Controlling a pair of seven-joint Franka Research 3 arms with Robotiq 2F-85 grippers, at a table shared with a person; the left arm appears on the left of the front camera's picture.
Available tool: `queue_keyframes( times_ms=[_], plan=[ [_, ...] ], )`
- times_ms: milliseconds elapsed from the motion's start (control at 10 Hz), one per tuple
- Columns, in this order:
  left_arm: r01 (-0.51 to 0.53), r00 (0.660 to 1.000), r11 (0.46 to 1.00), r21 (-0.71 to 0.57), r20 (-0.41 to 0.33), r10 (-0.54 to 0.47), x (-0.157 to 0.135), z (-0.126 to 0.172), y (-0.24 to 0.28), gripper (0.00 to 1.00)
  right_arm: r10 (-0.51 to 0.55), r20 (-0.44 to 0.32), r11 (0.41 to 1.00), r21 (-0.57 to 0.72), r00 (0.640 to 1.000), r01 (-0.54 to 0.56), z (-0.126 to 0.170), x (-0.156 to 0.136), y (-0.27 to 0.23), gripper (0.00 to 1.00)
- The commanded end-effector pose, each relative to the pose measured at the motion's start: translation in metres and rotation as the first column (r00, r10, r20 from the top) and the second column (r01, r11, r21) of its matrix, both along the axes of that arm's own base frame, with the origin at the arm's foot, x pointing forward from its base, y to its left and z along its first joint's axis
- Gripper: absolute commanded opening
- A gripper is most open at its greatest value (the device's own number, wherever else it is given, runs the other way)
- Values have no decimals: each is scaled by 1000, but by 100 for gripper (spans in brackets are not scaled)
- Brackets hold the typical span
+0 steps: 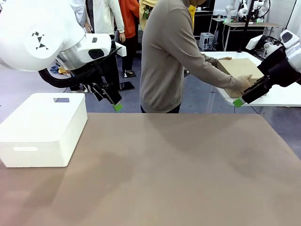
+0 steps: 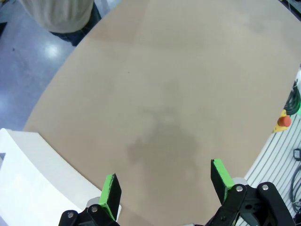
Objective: Pack the shoes into the box.
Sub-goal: Press down on the lid of the Shoes Box.
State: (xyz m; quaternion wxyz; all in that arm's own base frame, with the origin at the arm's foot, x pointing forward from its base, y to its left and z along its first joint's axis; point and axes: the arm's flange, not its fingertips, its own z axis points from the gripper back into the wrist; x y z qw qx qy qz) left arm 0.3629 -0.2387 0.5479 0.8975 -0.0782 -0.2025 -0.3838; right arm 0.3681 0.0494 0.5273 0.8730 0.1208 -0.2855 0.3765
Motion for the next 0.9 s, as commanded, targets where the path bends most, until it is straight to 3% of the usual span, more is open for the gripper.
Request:
queue_keyframes(
  times_ms=[0, 800],
  plan=[
    [0, 1000, 1000, 2, -5, 0, 1, 2, 0, 100, -6, -4, 1000, -6, 1000, 6, 3, 3, -1, 97],
    [0, 1000, 1000, 2, -5, 0, 1, 2, 0, 100, -6, -4, 1000, -6, 1000, 6, 3, 3, -1, 97]
  ],
)
